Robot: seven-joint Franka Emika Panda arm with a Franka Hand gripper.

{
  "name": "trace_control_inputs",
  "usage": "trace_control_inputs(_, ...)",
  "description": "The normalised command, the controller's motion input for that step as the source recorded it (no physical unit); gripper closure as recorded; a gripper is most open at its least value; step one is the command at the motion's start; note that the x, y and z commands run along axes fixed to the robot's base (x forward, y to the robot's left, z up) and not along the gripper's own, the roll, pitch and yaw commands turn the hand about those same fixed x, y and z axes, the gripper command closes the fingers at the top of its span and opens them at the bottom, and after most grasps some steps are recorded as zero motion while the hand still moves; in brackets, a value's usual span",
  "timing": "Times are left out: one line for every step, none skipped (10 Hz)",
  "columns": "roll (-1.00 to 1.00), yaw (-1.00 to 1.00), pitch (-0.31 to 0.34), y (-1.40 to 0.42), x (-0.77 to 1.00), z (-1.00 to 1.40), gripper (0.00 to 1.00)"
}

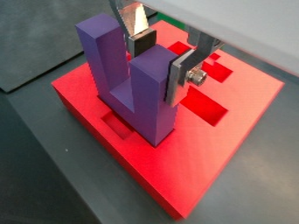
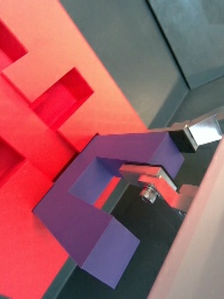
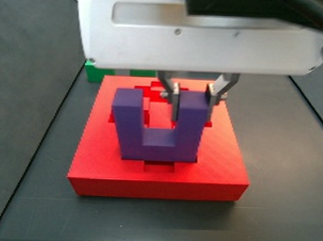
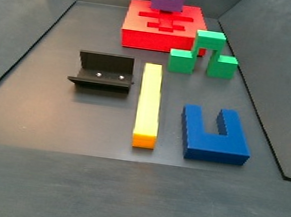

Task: Pick up the purple object. Move up. Place the purple object on the fixture. Regrasp the purple object. Move to above the board. Insert the purple object.
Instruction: Insert the purple object.

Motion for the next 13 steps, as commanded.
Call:
trace_control_inputs(-0.01, 0.0, -0.027, 0.04, -0.13, -0.03, 1.0)
trace_control_inputs(0.0, 0.0, -0.011, 0.01, -0.06, -0.04, 1.0)
trace_control_inputs(0.0, 0.01, -0.013, 0.0, 0.0, -0.11, 1.0)
trace_control_inputs(0.01, 0.0, -0.031, -0.09, 0.07, -0.27, 1.0)
trace_control_inputs(0.04, 0.0, -0.019, -0.07, 0.07, -0.43, 1.0)
trace_control_inputs(0.07, 0.0, 0.0, -0.06, 0.07, -0.5, 1.0)
trace_control_inputs(0.08, 0.0, 0.0, -0.03, 0.07, -0.47, 1.0)
trace_control_inputs(0.04, 0.0, 0.0, 0.0, 0.0, 0.01, 1.0)
trace_control_inputs(0.02, 0.0, 0.0, 0.0, 0.0, 0.0, 1.0)
trace_control_inputs(0.05, 0.0, 0.0, 0.0, 0.0, 0.0, 1.0)
trace_control_inputs(0.05, 0.0, 0.0, 0.0, 0.0, 0.0, 1.0)
trace_control_inputs(0.04, 0.0, 0.014, 0.0, 0.0, -0.05, 1.0)
trace_control_inputs(0.0, 0.0, 0.076, -0.05, 0.0, -0.3, 1.0)
